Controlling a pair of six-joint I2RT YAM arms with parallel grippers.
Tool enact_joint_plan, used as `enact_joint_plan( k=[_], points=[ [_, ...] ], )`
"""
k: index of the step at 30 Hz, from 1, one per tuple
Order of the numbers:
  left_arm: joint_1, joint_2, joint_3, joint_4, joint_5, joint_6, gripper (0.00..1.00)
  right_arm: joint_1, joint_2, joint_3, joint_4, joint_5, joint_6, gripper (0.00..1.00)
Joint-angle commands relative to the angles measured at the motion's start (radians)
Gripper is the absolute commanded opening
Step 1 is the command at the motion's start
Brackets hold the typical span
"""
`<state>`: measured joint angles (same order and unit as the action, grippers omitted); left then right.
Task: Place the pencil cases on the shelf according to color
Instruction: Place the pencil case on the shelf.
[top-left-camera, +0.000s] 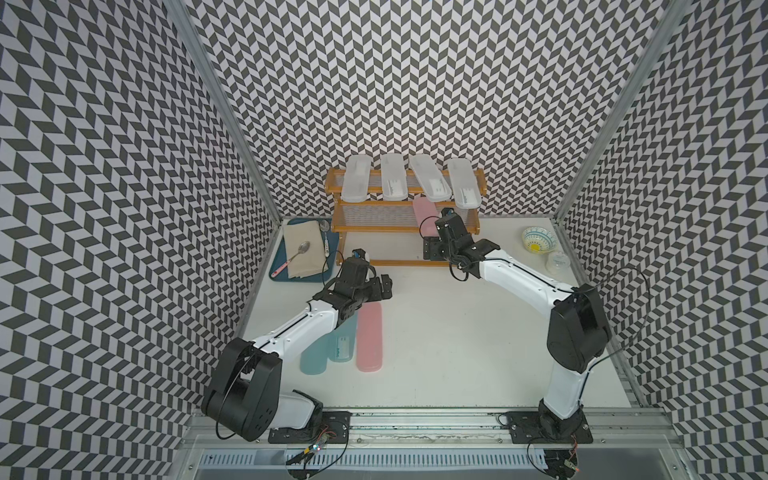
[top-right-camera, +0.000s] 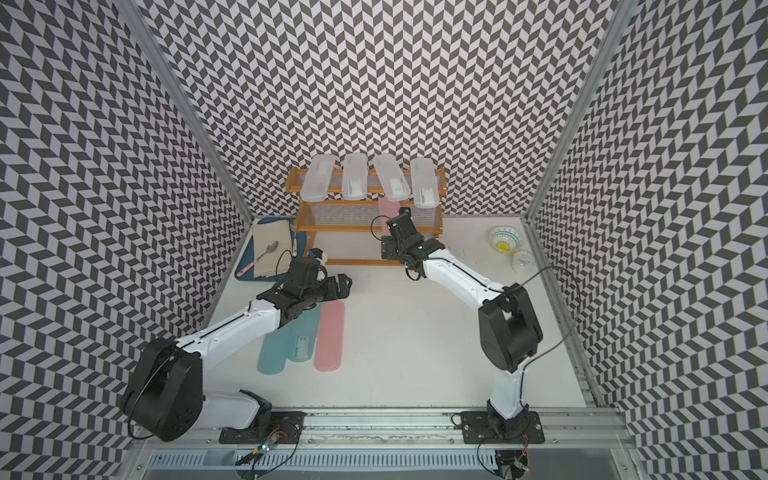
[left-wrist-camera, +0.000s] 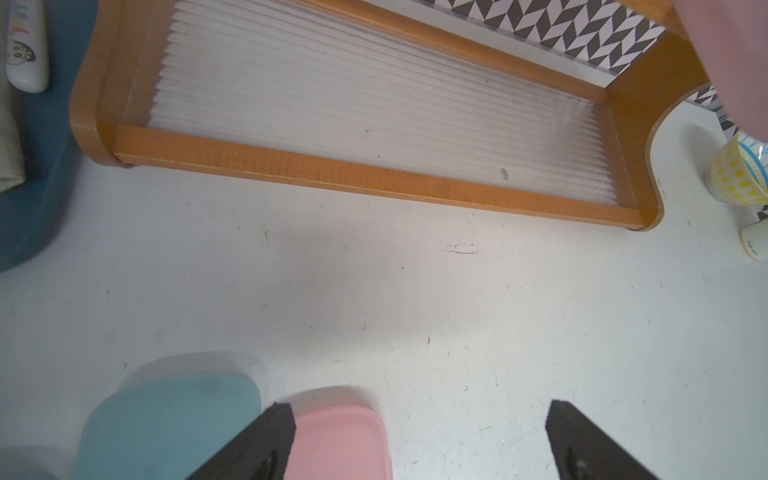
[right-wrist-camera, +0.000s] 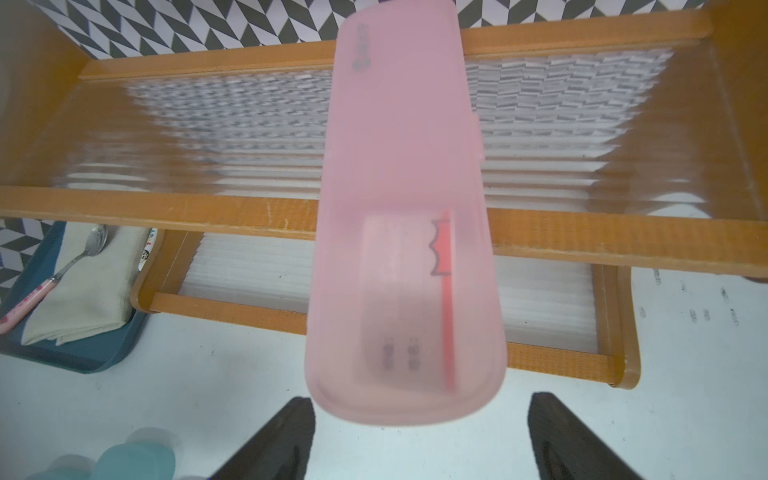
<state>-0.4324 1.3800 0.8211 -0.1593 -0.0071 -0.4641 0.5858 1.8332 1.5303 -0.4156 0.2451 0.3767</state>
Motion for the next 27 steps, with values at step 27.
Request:
enact_joint_plan(
  k=[27],
  points=[
    [-0.022,-0.060,-0.117,-0.014,-0.020,-0.069,0.99,-0.017,0.115,0.039,0.196,-0.118,-0.068,0.40]
  ],
)
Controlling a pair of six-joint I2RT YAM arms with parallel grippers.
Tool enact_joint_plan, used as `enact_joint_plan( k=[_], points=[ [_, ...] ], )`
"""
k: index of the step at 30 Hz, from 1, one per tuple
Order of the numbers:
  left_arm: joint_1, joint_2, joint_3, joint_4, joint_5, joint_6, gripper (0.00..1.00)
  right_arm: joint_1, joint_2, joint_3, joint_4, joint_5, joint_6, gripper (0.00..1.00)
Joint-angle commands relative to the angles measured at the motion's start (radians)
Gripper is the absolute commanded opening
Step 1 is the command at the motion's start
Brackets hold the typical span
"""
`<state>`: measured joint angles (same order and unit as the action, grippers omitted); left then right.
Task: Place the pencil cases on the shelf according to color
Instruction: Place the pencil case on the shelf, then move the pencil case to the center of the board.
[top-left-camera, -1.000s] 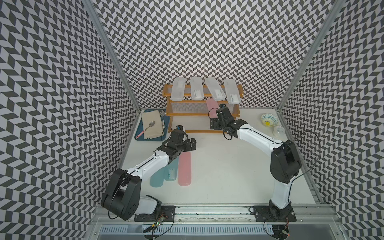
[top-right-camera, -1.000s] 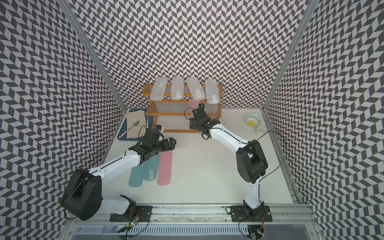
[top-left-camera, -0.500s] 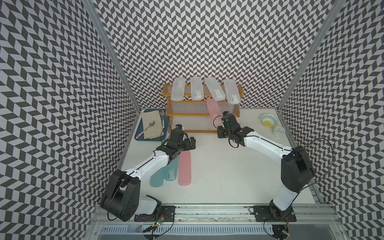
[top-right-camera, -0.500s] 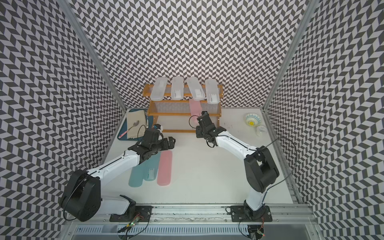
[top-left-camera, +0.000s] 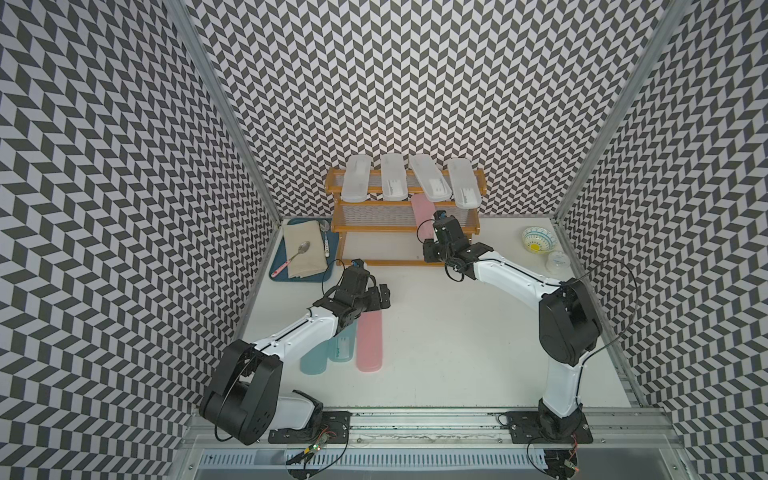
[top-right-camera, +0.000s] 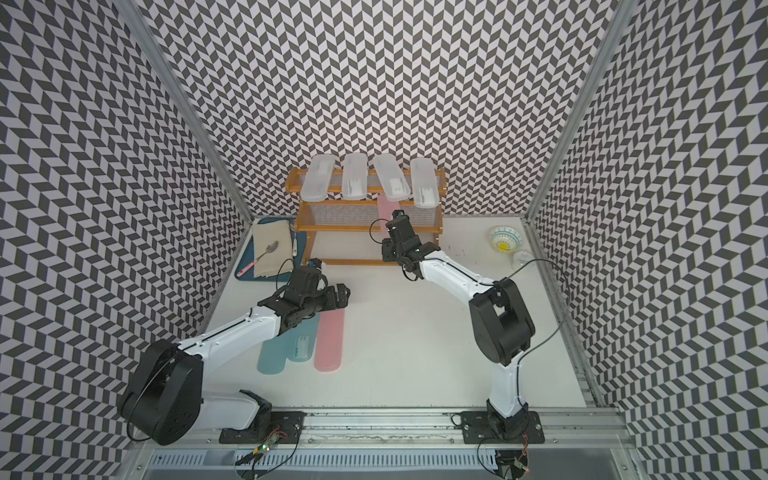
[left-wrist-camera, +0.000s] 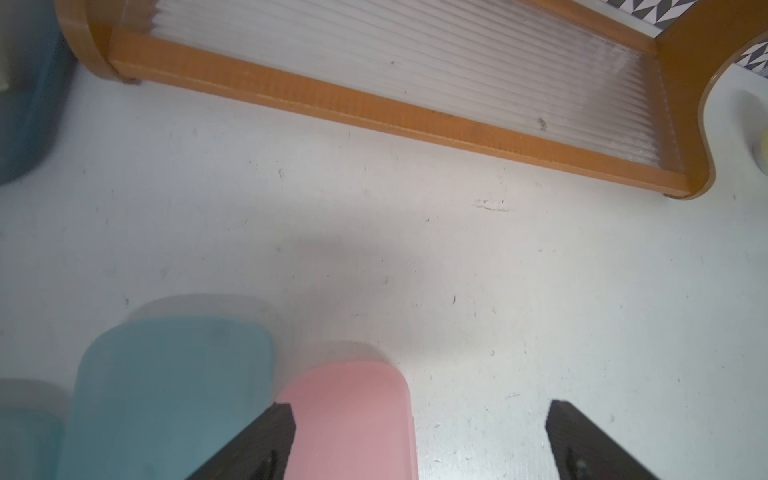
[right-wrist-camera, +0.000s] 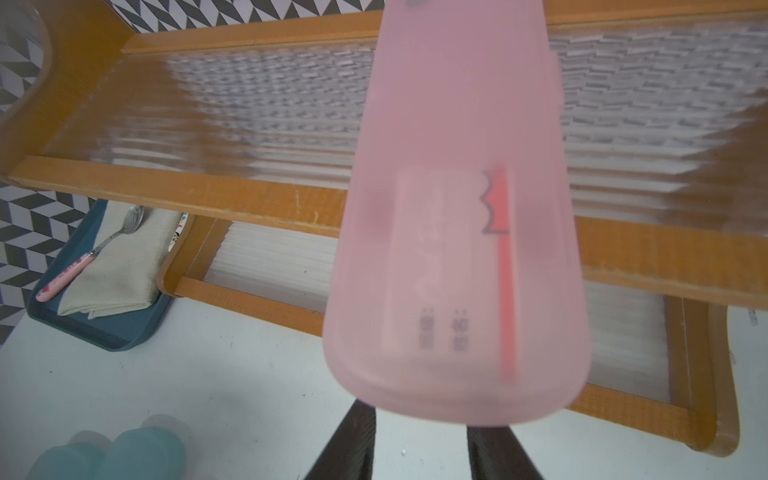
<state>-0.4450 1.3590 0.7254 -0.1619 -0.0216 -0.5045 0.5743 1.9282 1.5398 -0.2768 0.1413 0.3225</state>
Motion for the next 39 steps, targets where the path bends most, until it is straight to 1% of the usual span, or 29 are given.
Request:
enact_joint_plan(
  k=[1,5,7,9,11,12,14,15,18,22,26,30,34,39],
  points=[
    [-0.013,-0.044,-0.030,-0.012,-0.007,-0.034,0.99,-0.007,0.022,0.028,0.062,-0.021,-0.015,0.40],
    [-0.033,-0.058,-0.055,-0.042,-0.034,-0.065,1.00,-0.007,0.017,0.021,0.057,-0.060,-0.022,0.41],
    [-0.043,-0.060,-0.061,-0.060,-0.041,-0.078,1.00,-0.007,0.003,0.006,0.055,-0.075,-0.023,0.43],
    [-0.054,-0.064,-0.066,-0.081,-0.043,-0.090,1.00,-0.007,-0.025,-0.026,0.058,-0.092,-0.022,0.50],
    [-0.070,-0.069,-0.074,-0.099,-0.052,-0.105,0.99,-0.004,-0.066,-0.078,0.075,-0.119,-0.008,0.66],
    [-0.077,-0.070,-0.078,-0.103,-0.058,-0.113,1.00,-0.005,-0.087,-0.106,0.086,-0.130,-0.004,0.71],
    [-0.094,-0.072,-0.086,-0.117,-0.078,-0.134,0.99,-0.004,-0.136,-0.173,0.109,-0.139,0.009,0.80],
    [-0.101,-0.073,-0.090,-0.125,-0.086,-0.144,1.00,-0.003,-0.154,-0.201,0.116,-0.138,0.015,0.82],
    [-0.124,-0.083,-0.100,-0.165,-0.123,-0.182,1.00,-0.004,-0.210,-0.289,0.134,-0.144,0.027,0.83],
    [-0.149,-0.127,-0.126,-0.211,-0.180,-0.232,0.99,0.001,-0.277,-0.416,0.171,-0.184,0.041,0.84],
    [-0.155,-0.149,-0.144,-0.217,-0.174,-0.261,0.99,0.016,-0.322,-0.527,0.187,-0.204,0.062,0.85],
    [-0.212,-0.137,-0.154,-0.225,-0.165,-0.299,0.99,0.024,-0.369,-0.640,0.219,-0.201,0.085,0.86],
    [-0.279,-0.106,-0.142,-0.240,-0.146,-0.331,1.00,0.024,-0.401,-0.695,0.218,-0.184,0.078,0.86],
    [-0.348,-0.031,-0.126,-0.220,-0.131,-0.371,1.00,0.024,-0.418,-0.713,0.194,-0.144,0.058,0.87]
  ],
)
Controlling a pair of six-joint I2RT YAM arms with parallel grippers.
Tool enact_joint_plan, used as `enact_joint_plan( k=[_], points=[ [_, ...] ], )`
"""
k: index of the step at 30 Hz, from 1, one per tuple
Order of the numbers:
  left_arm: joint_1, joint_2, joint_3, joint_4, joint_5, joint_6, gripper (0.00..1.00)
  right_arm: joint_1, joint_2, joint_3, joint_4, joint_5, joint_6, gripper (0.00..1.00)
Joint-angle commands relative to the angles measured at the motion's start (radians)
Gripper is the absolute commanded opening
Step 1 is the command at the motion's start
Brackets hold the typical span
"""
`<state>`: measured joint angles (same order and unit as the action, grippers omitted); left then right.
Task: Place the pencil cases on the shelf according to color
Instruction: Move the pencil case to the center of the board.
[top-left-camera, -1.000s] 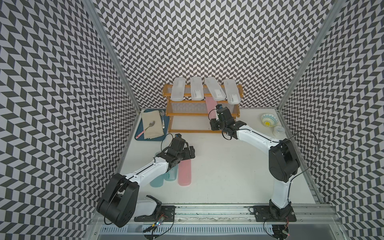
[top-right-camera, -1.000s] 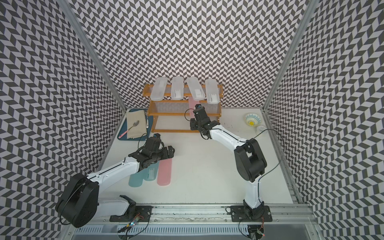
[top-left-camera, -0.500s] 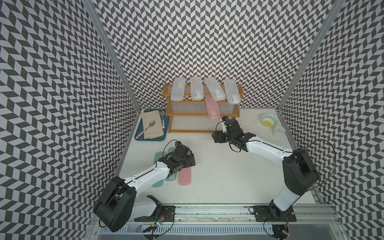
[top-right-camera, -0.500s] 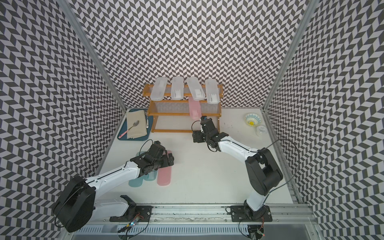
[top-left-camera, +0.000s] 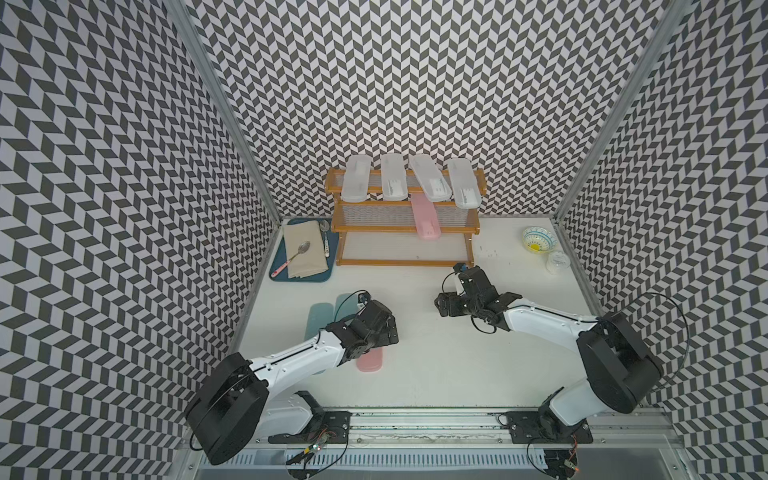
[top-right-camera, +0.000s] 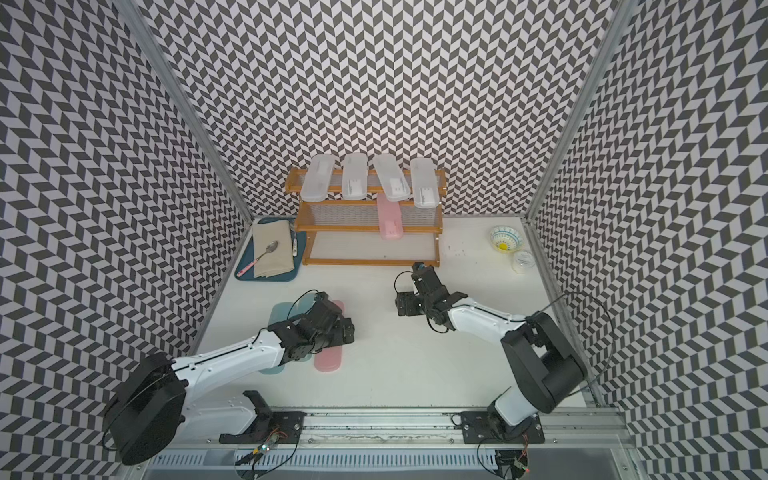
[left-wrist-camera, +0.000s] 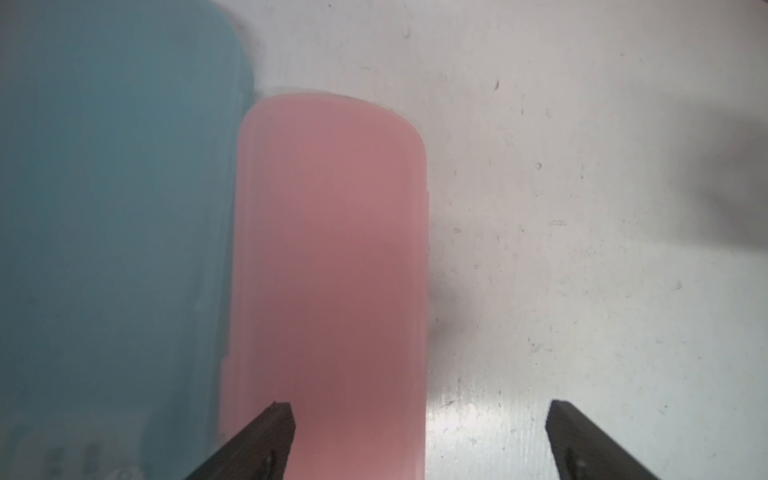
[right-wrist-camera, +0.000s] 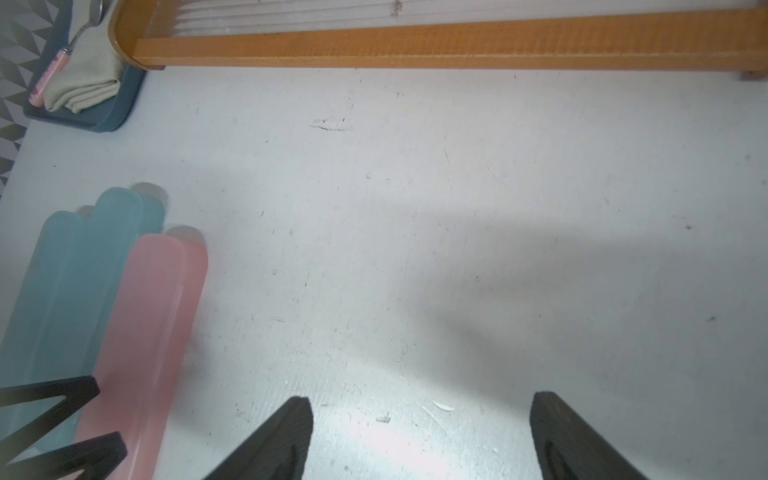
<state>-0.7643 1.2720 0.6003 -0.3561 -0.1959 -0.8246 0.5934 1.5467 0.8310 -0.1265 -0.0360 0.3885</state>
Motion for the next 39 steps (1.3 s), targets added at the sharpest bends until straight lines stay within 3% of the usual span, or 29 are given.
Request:
enact_joint_plan(
  k=[1,7,11,19,26,34,39],
  points=[
    [-0.043,0.073,0.013,-0.024,0.039,-0.054,0.99,0.005,-0.040,-0.006,0.043,0.041,-0.007,0.87],
    [-0.078,0.134,0.154,-0.114,-0.078,-0.035,1.00,0.002,-0.066,-0.011,0.034,0.047,-0.007,0.88],
    [-0.076,0.115,0.160,-0.250,-0.182,-0.057,0.99,0.003,-0.087,-0.021,0.033,0.042,-0.002,0.88],
    [-0.079,-0.045,0.013,-0.245,-0.042,-0.103,1.00,0.003,-0.095,-0.041,0.040,0.043,0.005,0.88],
    [-0.080,-0.041,-0.015,-0.284,-0.030,-0.125,1.00,0.003,-0.074,-0.018,0.031,0.031,0.003,0.89],
    [-0.082,0.076,0.014,-0.186,-0.009,-0.073,0.99,0.003,-0.077,-0.021,0.028,0.038,0.004,0.88],
    [-0.104,0.217,0.120,-0.116,-0.005,-0.032,1.00,0.002,-0.113,-0.050,0.019,0.070,0.006,0.88]
  ],
)
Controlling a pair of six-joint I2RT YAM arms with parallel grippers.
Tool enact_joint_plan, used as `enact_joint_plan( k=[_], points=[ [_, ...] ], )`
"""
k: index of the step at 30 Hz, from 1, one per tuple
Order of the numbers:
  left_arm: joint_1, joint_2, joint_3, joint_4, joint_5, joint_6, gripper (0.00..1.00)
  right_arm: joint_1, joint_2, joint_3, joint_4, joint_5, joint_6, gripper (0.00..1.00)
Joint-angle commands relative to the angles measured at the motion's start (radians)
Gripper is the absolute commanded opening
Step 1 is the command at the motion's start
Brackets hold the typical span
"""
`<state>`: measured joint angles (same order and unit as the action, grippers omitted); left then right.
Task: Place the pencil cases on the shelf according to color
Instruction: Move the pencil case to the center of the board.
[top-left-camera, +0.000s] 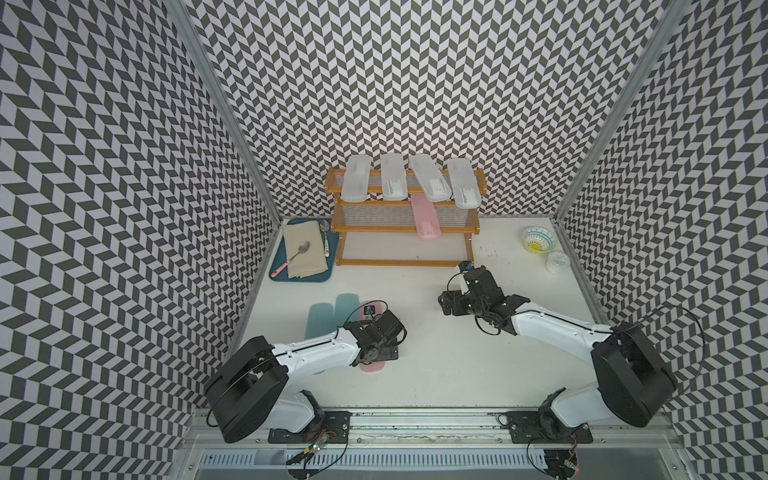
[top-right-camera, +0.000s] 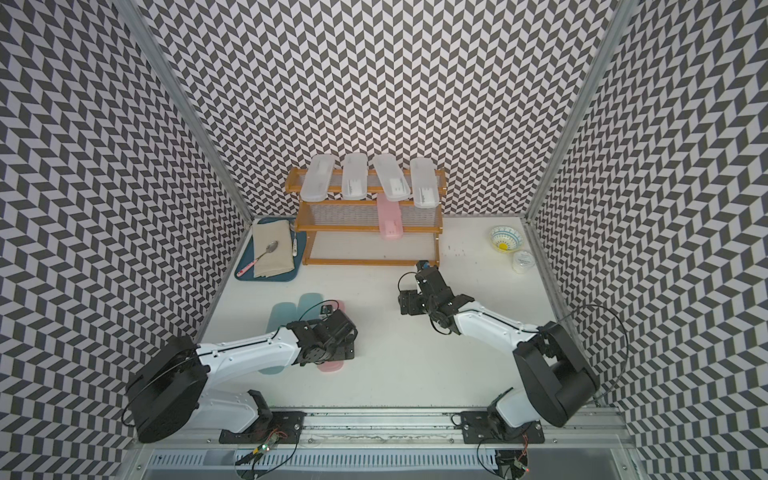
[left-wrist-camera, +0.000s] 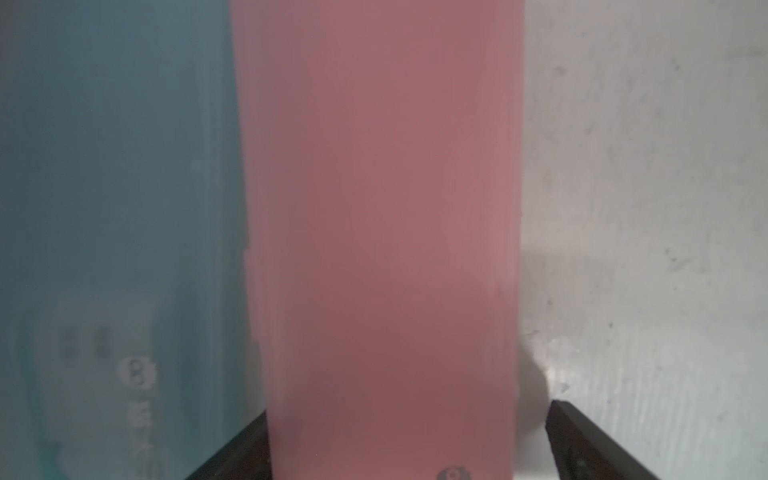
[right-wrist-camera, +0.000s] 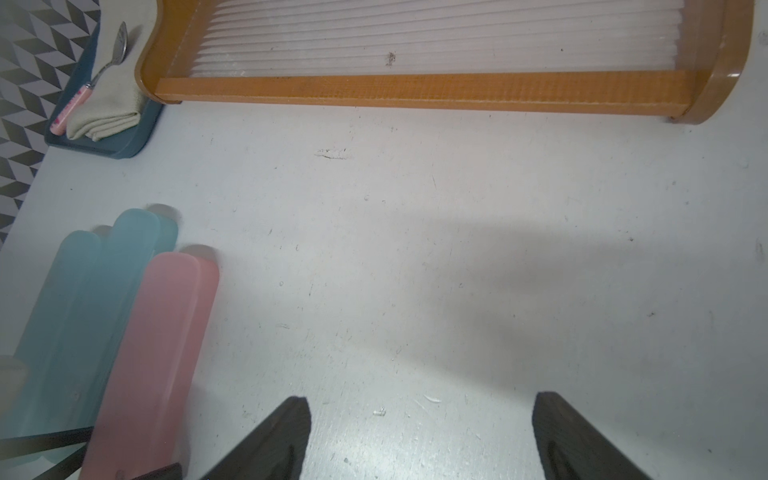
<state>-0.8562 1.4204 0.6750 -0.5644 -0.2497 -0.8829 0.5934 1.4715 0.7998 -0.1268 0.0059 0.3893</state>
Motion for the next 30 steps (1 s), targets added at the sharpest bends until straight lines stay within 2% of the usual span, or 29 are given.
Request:
enact_joint_plan(
  k=[1,10,14,16,18,21,25,30],
  points=[
    [-0.019,0.101,0.074,0.101,0.049,0.037,0.99,0.002,-0.046,-0.025,0.017,0.035,0.004,0.88],
    [-0.090,0.329,0.325,0.136,0.069,0.111,0.98,-0.015,-0.096,-0.049,-0.049,0.135,0.016,0.89],
    [-0.089,0.322,0.336,0.143,0.072,0.118,0.98,-0.024,-0.141,-0.070,-0.060,0.117,0.008,0.90],
    [-0.079,0.283,0.322,0.143,0.051,0.126,0.99,-0.024,-0.170,-0.095,-0.037,0.057,-0.014,0.90],
    [-0.050,0.234,0.305,0.133,0.031,0.132,1.00,-0.023,-0.198,-0.121,-0.018,-0.006,-0.022,0.90],
    [0.039,0.148,0.272,0.130,0.039,0.165,1.00,-0.007,-0.232,-0.155,-0.006,-0.100,0.034,0.90],
    [0.171,0.036,0.226,0.144,0.033,0.231,1.00,0.117,-0.254,-0.203,0.024,-0.093,0.141,0.90],
    [0.304,-0.012,0.259,0.093,0.029,0.324,1.00,0.275,-0.172,-0.200,0.038,-0.051,0.245,0.90]
  ],
)
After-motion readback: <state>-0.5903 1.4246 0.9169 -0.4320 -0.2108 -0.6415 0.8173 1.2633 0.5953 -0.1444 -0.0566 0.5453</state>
